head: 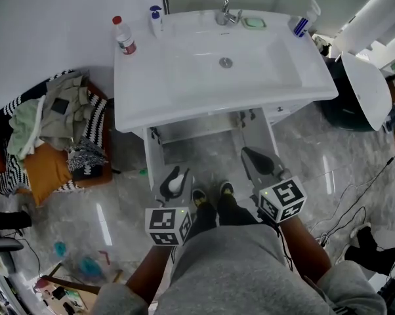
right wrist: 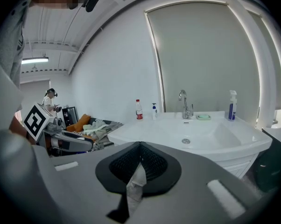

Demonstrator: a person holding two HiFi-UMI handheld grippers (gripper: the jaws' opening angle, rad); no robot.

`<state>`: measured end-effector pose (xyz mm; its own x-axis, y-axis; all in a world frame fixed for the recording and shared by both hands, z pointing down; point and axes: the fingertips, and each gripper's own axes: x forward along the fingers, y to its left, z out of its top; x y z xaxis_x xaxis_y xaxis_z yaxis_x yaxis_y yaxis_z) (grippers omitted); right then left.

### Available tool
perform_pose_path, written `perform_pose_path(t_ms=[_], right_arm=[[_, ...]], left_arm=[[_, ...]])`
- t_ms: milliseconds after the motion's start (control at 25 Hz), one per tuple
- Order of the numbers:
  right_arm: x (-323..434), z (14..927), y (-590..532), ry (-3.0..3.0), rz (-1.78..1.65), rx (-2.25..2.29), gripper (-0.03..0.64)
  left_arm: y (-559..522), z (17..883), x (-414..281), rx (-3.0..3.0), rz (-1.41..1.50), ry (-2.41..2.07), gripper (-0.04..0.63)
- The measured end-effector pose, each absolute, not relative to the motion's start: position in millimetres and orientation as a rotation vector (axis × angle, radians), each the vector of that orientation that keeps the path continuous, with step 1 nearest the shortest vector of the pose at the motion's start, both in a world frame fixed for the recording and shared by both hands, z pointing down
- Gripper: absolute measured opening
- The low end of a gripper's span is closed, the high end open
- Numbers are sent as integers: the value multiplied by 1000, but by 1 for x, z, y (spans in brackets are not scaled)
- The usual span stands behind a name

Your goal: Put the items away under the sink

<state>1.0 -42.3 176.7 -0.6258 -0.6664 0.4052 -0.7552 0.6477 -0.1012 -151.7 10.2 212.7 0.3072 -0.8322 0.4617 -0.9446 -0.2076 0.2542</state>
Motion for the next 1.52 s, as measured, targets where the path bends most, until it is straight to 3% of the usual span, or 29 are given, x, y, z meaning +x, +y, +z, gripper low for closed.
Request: perform_pose_path(t_ms=[840, 1520], right_arm=[[7, 212, -95, -2531, 415, 1084, -2], [-10, 349, -115, -2496, 540, 1002, -2]], left_arm=[[-38, 247, -141, 2057, 368, -1583, 117], [-95, 386, -152, 1936, 437, -1654, 117]])
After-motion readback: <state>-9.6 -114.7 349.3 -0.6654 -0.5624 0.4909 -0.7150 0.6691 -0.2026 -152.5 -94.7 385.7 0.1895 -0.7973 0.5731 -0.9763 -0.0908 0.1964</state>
